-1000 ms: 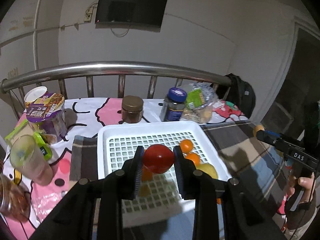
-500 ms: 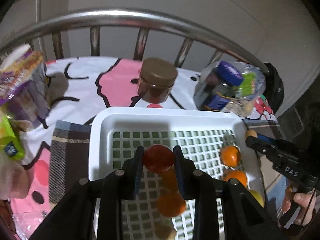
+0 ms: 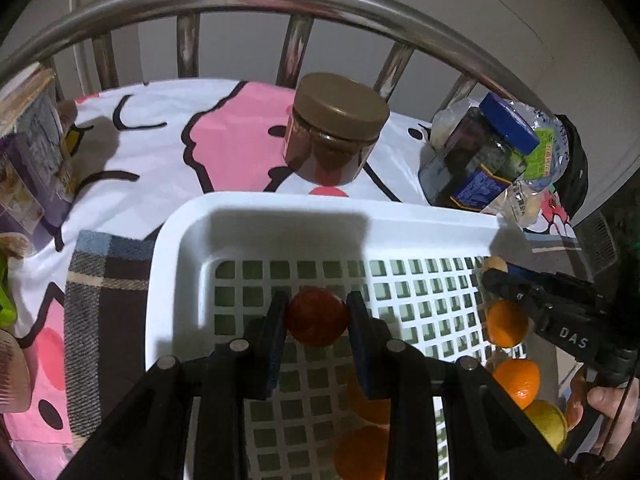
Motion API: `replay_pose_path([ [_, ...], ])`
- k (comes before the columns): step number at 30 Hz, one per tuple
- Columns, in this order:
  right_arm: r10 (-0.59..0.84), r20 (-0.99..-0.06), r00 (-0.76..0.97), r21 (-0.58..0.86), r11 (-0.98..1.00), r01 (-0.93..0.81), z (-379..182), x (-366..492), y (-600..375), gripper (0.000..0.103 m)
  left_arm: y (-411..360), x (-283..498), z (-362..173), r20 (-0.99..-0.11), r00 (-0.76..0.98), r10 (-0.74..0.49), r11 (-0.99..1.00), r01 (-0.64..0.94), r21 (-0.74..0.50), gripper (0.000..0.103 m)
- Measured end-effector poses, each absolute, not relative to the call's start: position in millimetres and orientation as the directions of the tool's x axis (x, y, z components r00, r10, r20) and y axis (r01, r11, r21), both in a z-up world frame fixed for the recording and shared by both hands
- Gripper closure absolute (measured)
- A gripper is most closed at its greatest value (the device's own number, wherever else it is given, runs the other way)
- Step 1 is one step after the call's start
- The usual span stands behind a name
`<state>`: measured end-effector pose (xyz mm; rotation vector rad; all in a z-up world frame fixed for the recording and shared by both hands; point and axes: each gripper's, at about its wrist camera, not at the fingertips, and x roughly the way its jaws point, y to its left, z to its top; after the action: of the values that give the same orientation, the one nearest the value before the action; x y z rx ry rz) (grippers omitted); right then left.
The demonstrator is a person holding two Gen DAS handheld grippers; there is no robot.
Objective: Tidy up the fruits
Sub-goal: 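Carry the tomato and tan fruit over the tray and open both tools, then withdraw both open tools from the tray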
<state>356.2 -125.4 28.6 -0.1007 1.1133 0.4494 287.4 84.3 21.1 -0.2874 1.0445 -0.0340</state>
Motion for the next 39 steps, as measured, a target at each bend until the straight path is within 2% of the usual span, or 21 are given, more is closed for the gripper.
replay_pose_path([
  [1, 0.293, -0.886, 0.359, 0.140, 0.908, -0.395, 26, 357, -125, 0.078, 85, 287, 21, -0.847, 0.506, -0.166, 0.960, -0.112, -0.256, 0.067],
  [2, 0.298, -0.883, 0.361, 0.145, 0.907, -0.394, 26, 358, -124, 0.078, 85, 288, 22, -0.845, 0.504, -0.177, 0.956, -0.116, -0.269, 0.052],
  [3, 0.296, -0.885, 0.361, 0.144, 0.908, -0.393, 26, 358, -124, 0.077, 87, 288, 23, -0.844, 0.504, -0.183, 0.952, -0.123, -0.280, 0.042],
  [4, 0.292, -0.887, 0.358, 0.141, 0.909, -0.392, 27, 359, -124, 0.068, 88, 286, 26, -0.838, 0.514, -0.182, 0.949, -0.132, -0.287, 0.032],
  [5, 0.290, -0.886, 0.362, 0.140, 0.911, -0.388, 29, 358, -124, 0.061, 90, 282, 32, -0.826, 0.535, -0.179, 0.947, -0.134, -0.292, 0.028],
  [7, 0.335, -0.855, 0.395, 0.176, 0.905, -0.388, 44, 352, -130, 0.059, 91, 274, 46, -0.803, 0.565, -0.192, 0.943, -0.120, -0.310, 0.023],
  [9, 0.414, -0.806, 0.424, 0.251, 0.887, -0.389, 65, 341, -141, 0.048, 92, 263, 62, -0.777, 0.601, -0.190, 0.942, -0.111, -0.317, 0.021],
  [11, 0.451, -0.747, 0.488, 0.282, 0.880, -0.381, 89, 326, -154, 0.022, 91, 247, 83, -0.732, 0.654, -0.190, 0.941, -0.092, -0.326, 0.012],
  [13, 0.477, -0.676, 0.562, 0.290, 0.873, -0.392, 114, 303, -169, 0.016, 91, 229, 100, -0.681, 0.704, -0.200, 0.931, -0.080, -0.356, 0.005],
  [17, 0.535, -0.582, 0.612, 0.307, 0.842, -0.444, 151, 256, -194, 0.016, 82, 186, 134, -0.578, 0.791, -0.203, 0.927, -0.036, -0.374, 0.003],
  [20, 0.543, -0.532, 0.650, 0.288, 0.838, -0.464, 166, 225, -207, 0.014, 70, 157, 155, -0.523, 0.832, -0.184, 0.942, -0.003, -0.335, 0.001],
  [25, 0.568, -0.457, 0.684, 0.281, 0.822, -0.495, 170, 166, -233, 0.012, 51, 111, 171, -0.480, 0.857, -0.185, 0.954, 0.040, -0.297, 0.000],
  [31, 0.536, -0.431, 0.726, 0.265, 0.844, -0.466, 158, 125, -261, 0.012, 26, 72, 161, -0.466, 0.862, -0.199, 0.966, 0.091, -0.243, 0.000],
  [39, 0.504, -0.443, 0.742, 0.243, 0.864, -0.442, 135, 93, -281, 0.012, -6, 47, 134, -0.507, 0.830, -0.230, 0.966, 0.133, -0.222, 0.000],
])
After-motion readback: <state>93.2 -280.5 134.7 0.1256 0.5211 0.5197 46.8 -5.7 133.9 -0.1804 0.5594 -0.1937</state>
